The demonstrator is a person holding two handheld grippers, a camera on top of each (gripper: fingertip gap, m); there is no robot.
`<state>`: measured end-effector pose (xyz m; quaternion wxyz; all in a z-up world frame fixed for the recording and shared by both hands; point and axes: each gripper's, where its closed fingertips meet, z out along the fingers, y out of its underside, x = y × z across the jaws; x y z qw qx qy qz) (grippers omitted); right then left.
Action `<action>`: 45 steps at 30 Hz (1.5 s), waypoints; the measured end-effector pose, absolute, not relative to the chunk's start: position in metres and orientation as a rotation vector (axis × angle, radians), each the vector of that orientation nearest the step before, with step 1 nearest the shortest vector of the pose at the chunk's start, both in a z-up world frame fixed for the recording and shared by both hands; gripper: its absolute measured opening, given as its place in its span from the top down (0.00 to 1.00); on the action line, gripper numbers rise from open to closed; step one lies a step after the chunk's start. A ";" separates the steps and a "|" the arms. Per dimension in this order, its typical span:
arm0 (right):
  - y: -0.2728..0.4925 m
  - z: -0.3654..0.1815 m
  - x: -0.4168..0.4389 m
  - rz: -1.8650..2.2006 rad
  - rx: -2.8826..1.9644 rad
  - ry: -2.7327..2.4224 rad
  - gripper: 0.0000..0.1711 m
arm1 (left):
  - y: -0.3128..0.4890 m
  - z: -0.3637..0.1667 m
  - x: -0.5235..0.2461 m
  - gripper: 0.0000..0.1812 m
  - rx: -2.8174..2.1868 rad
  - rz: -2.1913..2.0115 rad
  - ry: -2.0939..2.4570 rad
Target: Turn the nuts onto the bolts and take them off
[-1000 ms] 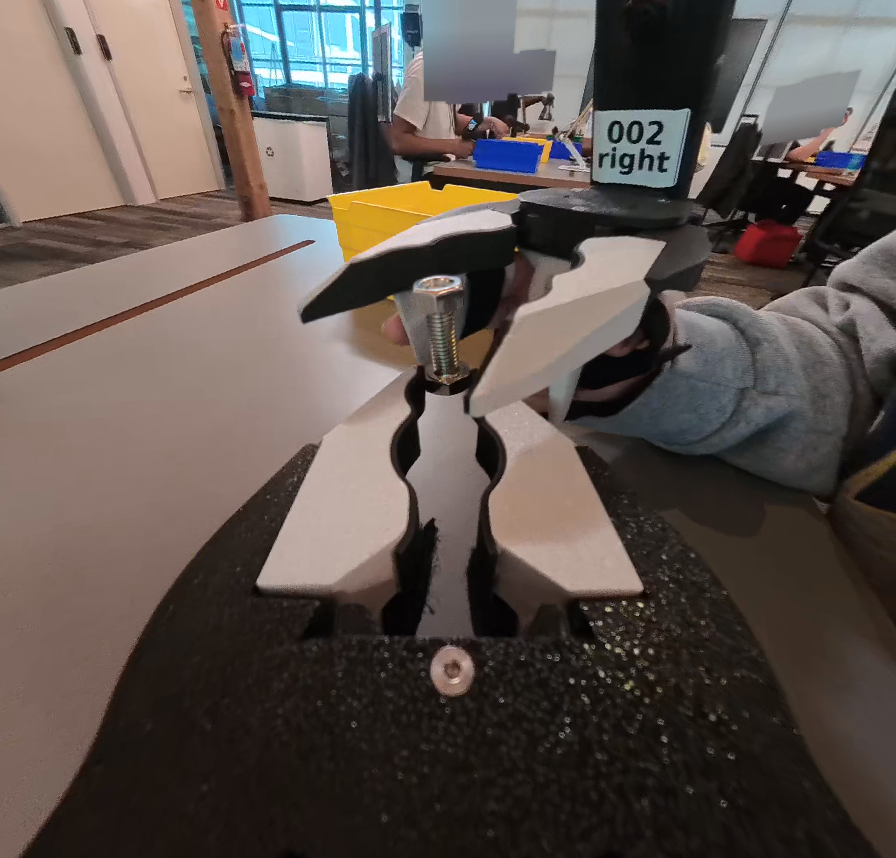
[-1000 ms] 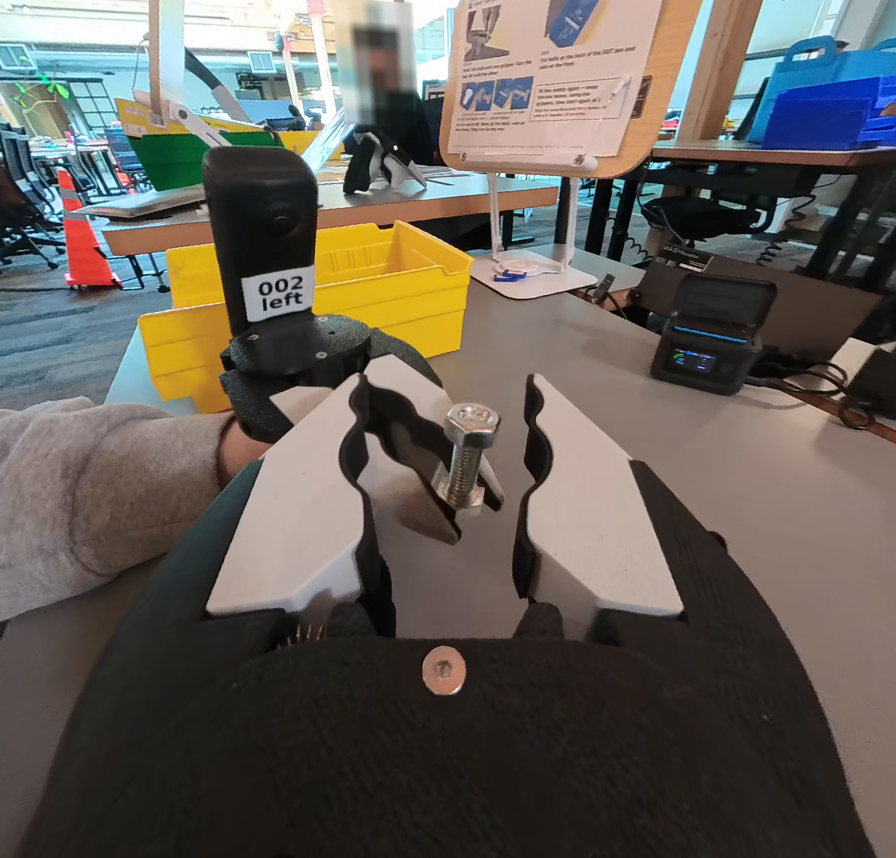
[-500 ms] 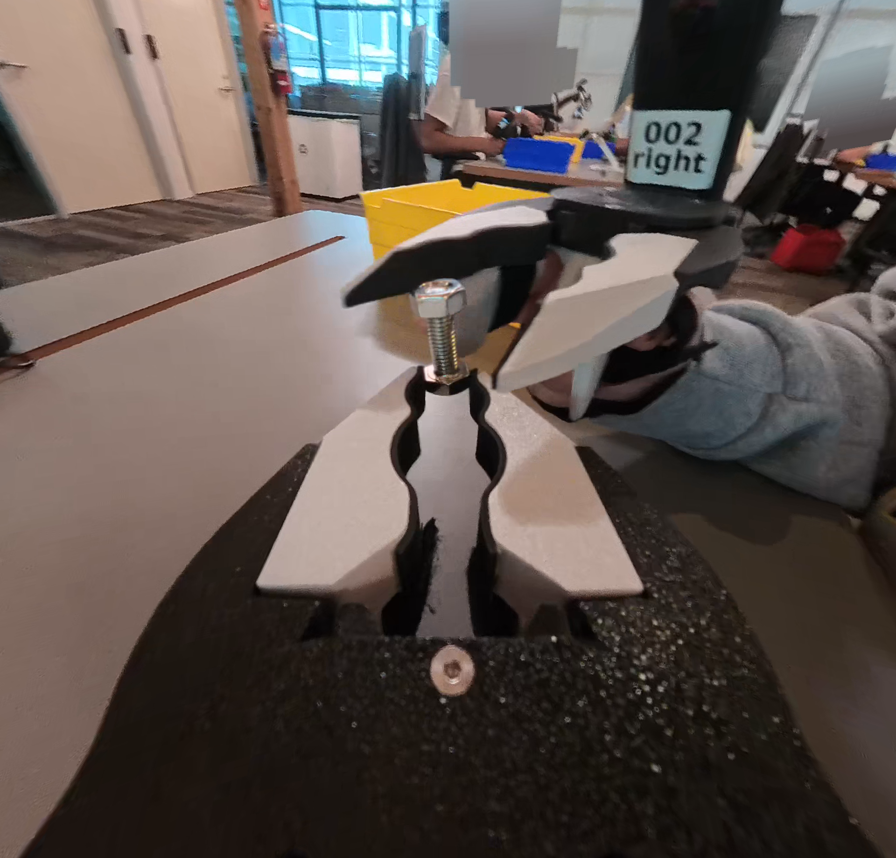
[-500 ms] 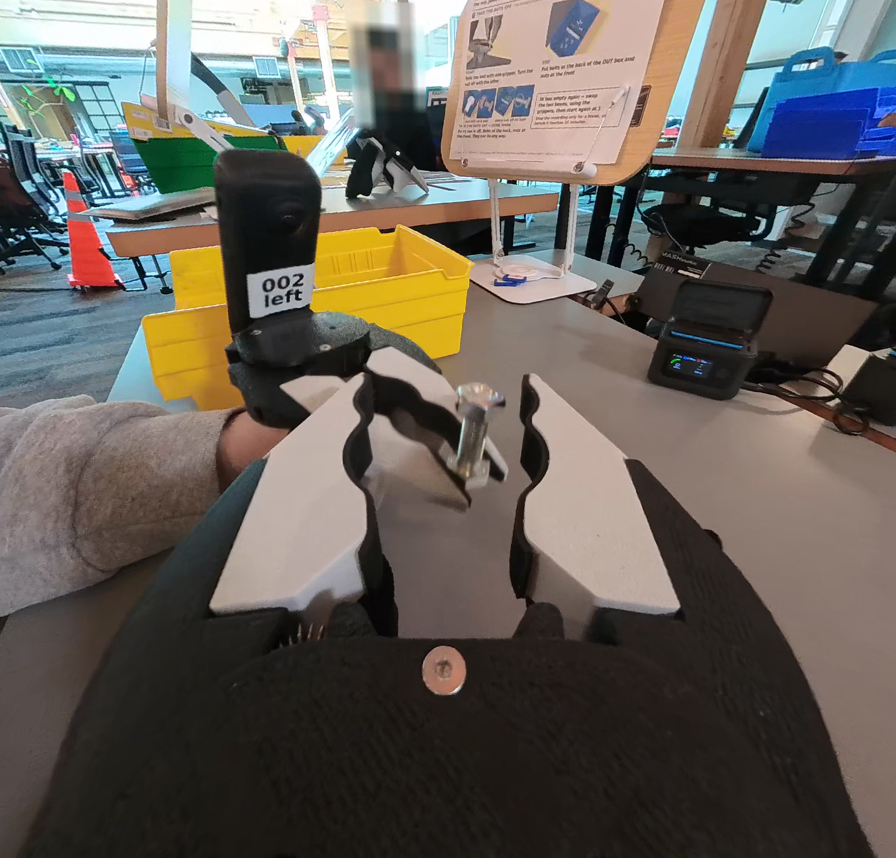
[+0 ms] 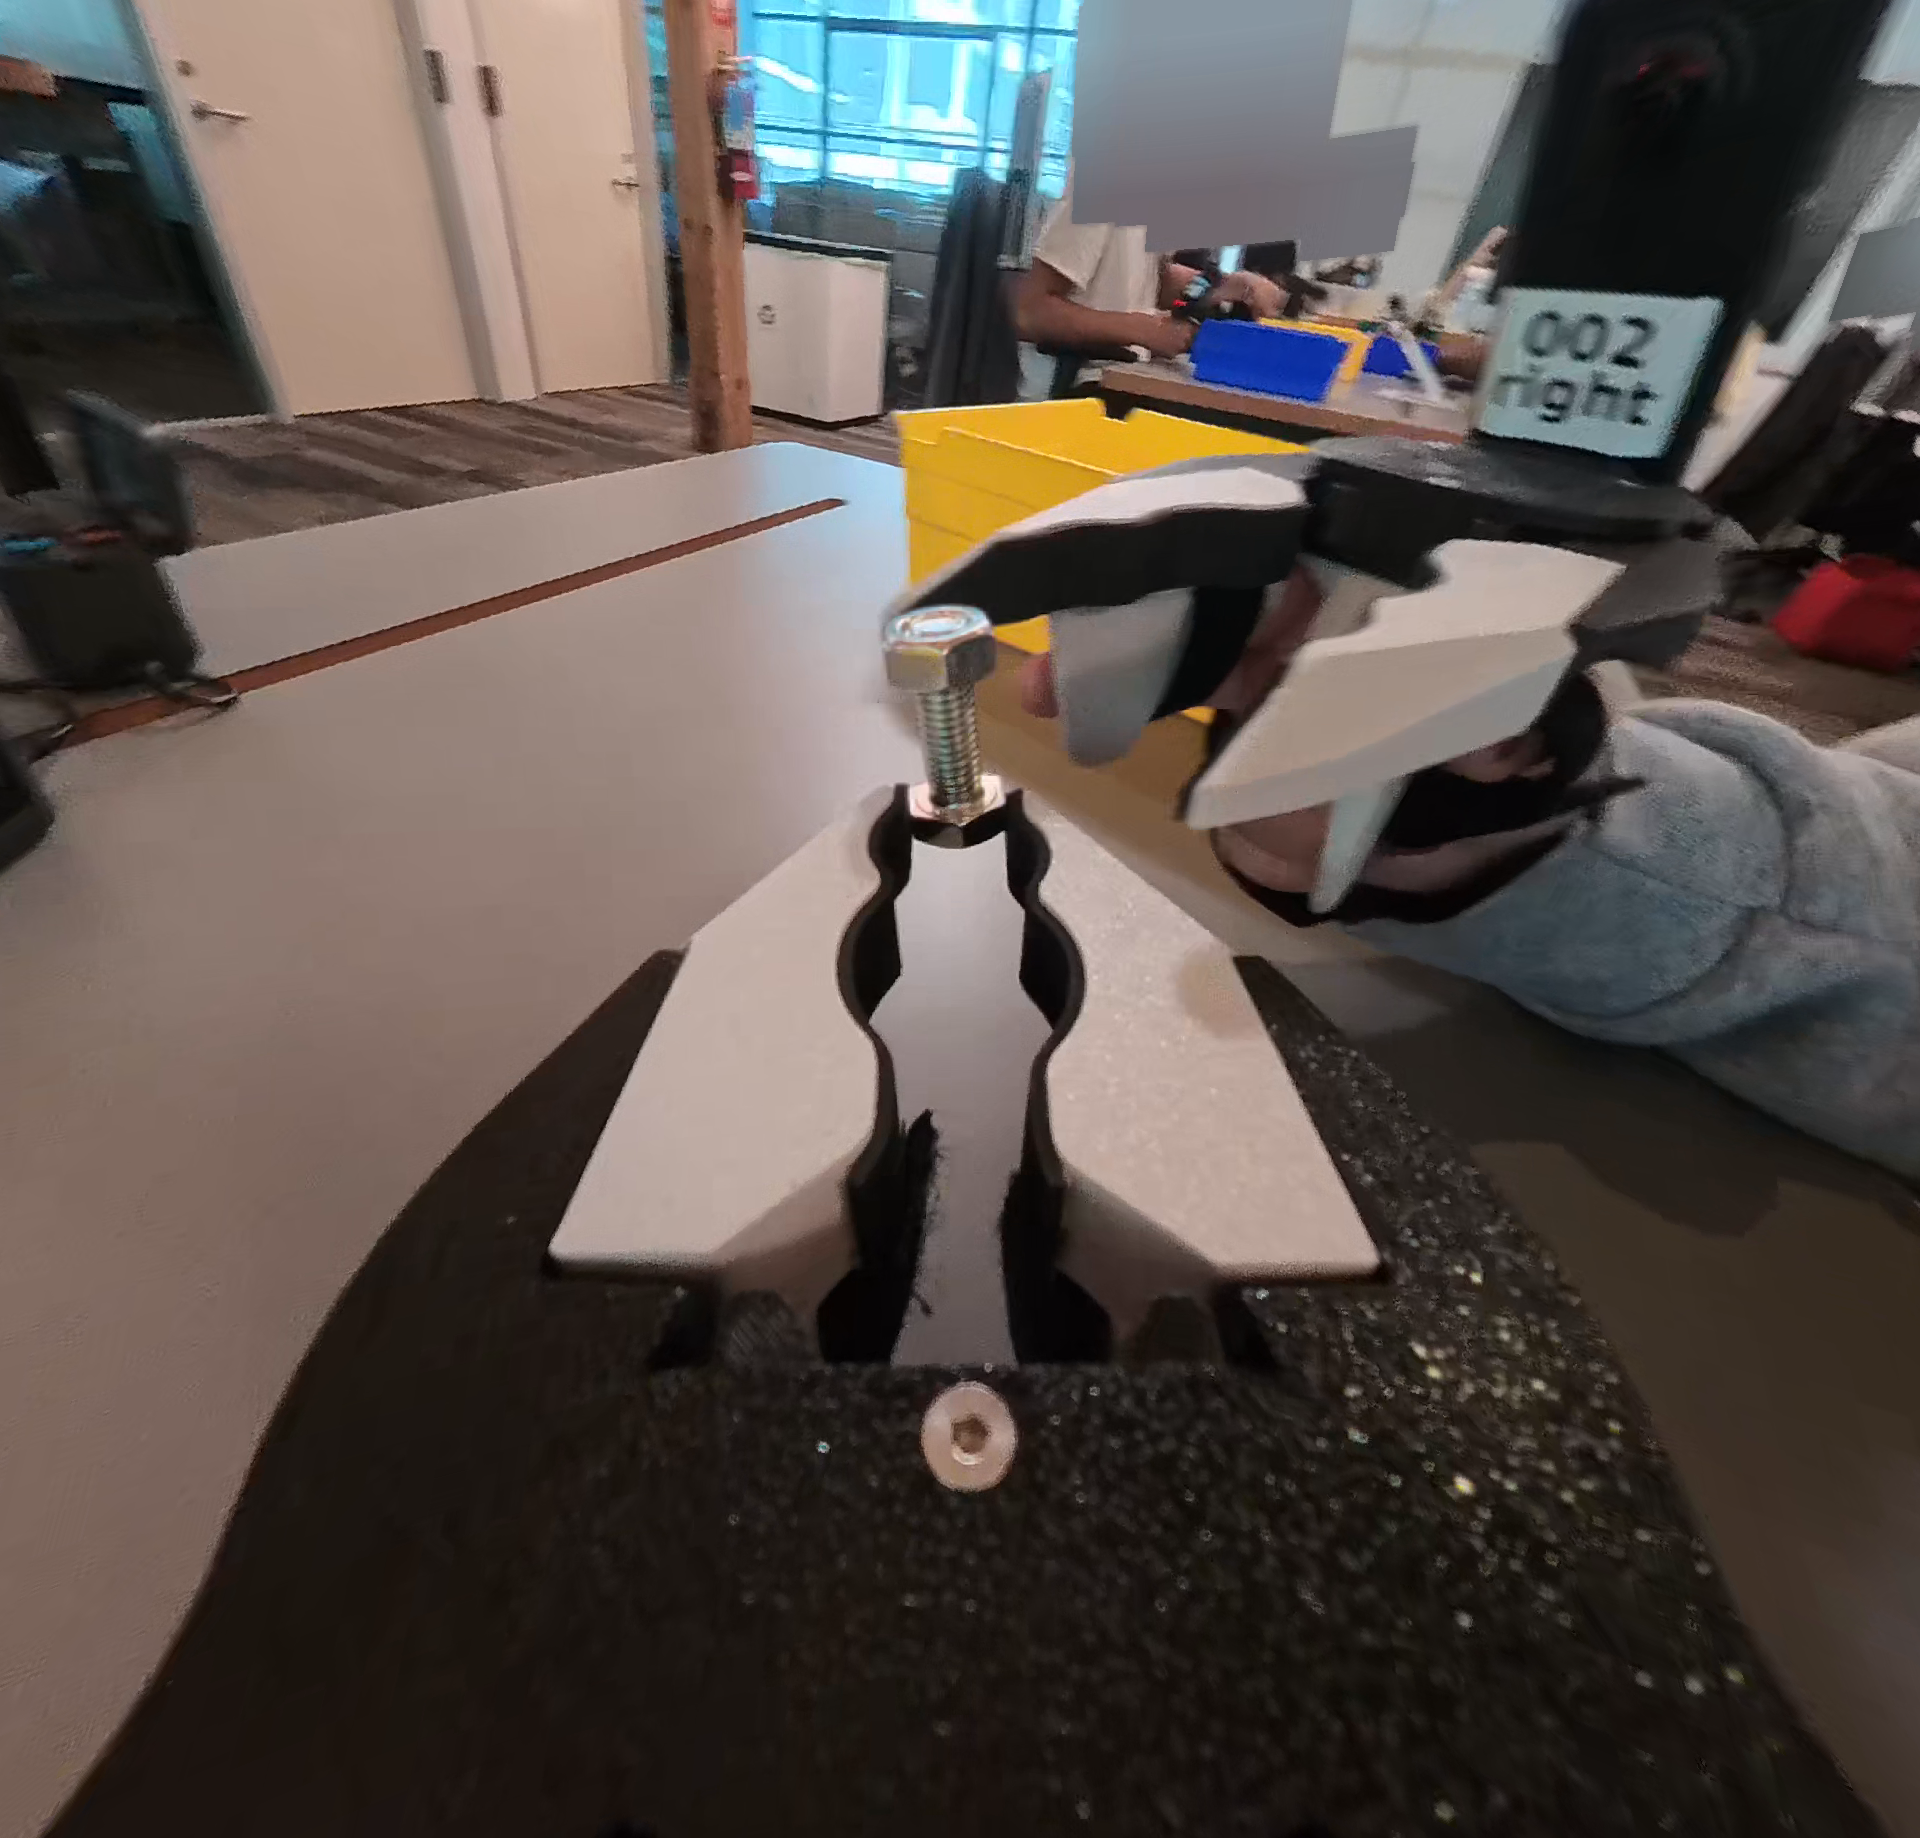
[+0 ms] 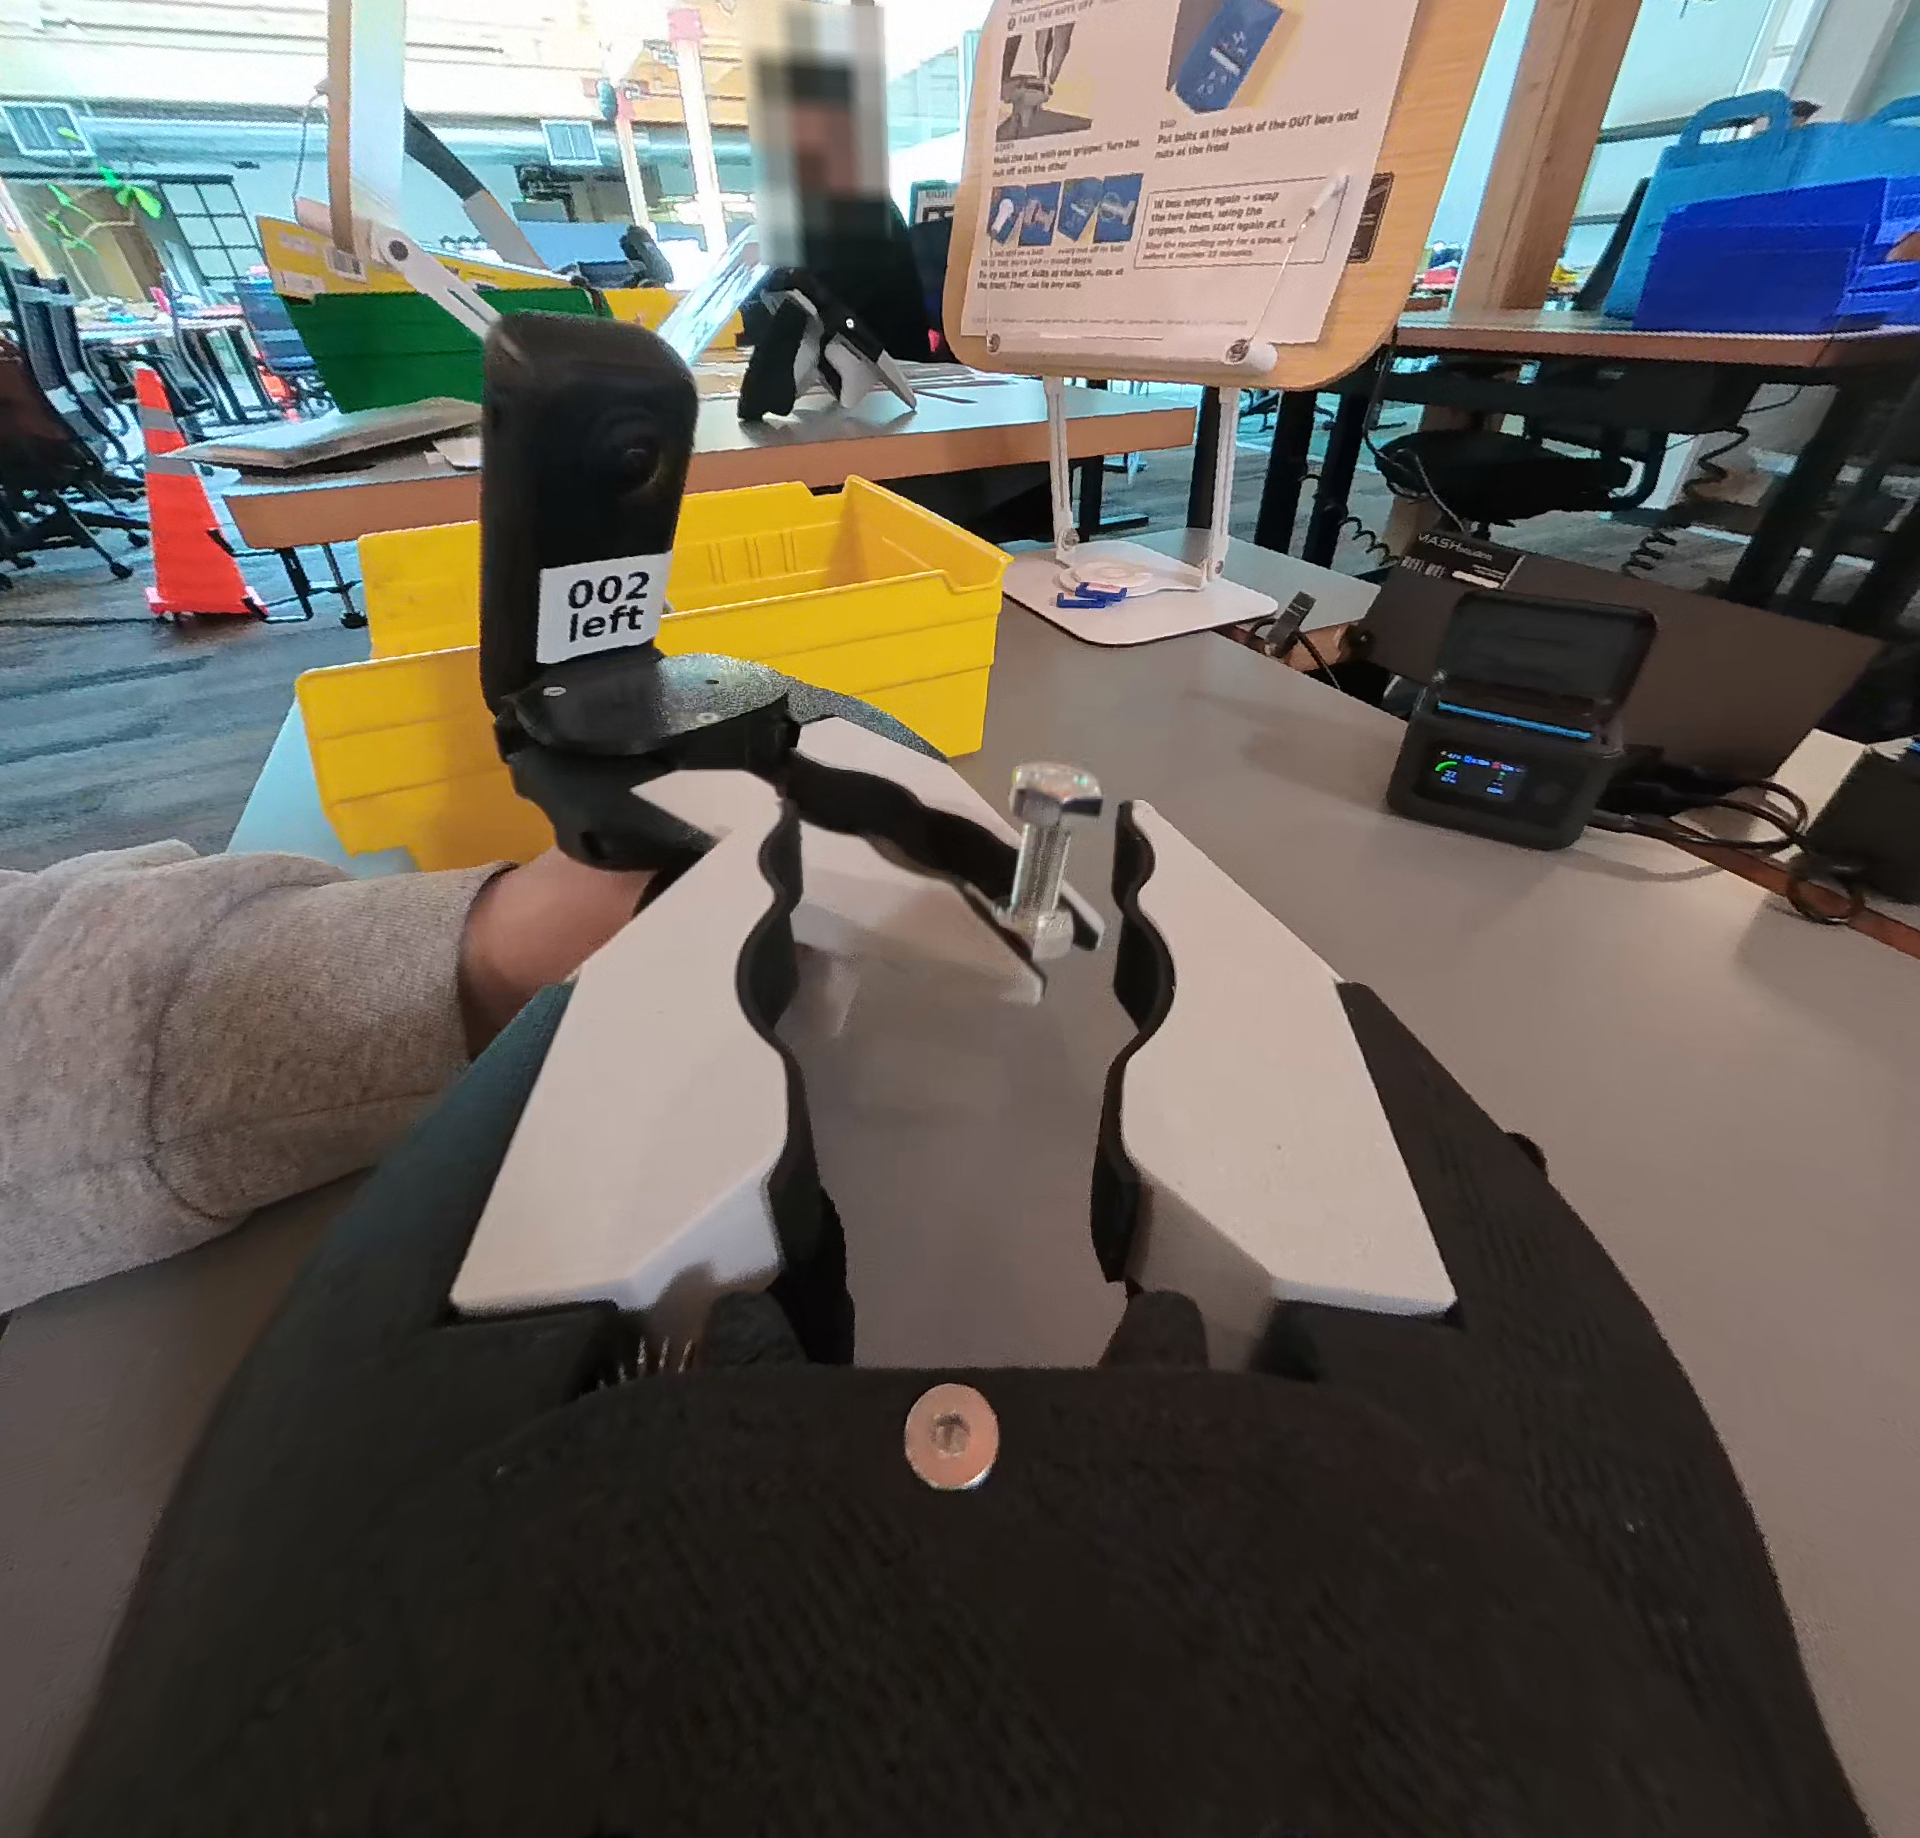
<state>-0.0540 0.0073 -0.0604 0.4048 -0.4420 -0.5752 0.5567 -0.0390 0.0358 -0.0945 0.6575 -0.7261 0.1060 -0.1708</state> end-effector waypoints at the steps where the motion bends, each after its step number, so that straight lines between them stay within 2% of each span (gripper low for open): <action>1: 0.006 -0.061 -0.054 1.407 -1.115 -1.457 0.65 | 0.035 -0.094 -0.031 0.91 -1.637 -0.398 0.285; 7: 0.001 -0.064 -0.055 1.401 -1.102 -1.484 0.65 | 0.036 -0.098 -0.017 0.91 -1.658 -0.399 0.340; 14: 0.008 -0.062 -0.053 1.408 -1.113 -1.463 0.68 | 0.037 -0.096 -0.052 0.91 -1.653 -0.388 0.137; 23: 0.003 -0.066 -0.056 1.400 -1.109 -1.471 0.65 | 0.036 -0.098 -0.010 0.92 -1.648 -0.425 0.358; 28: 0.002 -0.066 -0.056 1.397 -1.099 -1.477 0.65 | 0.037 -0.095 -0.028 0.91 -1.633 -0.430 0.256; 32: 0.008 -0.063 -0.053 1.423 -1.109 -1.456 0.69 | 0.036 -0.092 -0.044 0.91 -1.621 -0.422 0.171; 39: 0.007 -0.063 -0.055 1.414 -1.100 -1.442 0.66 | 0.032 -0.089 -0.007 0.92 -1.576 -0.482 0.380; 45: 0.000 -0.062 -0.054 1.427 -1.068 -1.468 0.68 | 0.034 -0.084 -0.028 0.91 -1.552 -0.484 0.256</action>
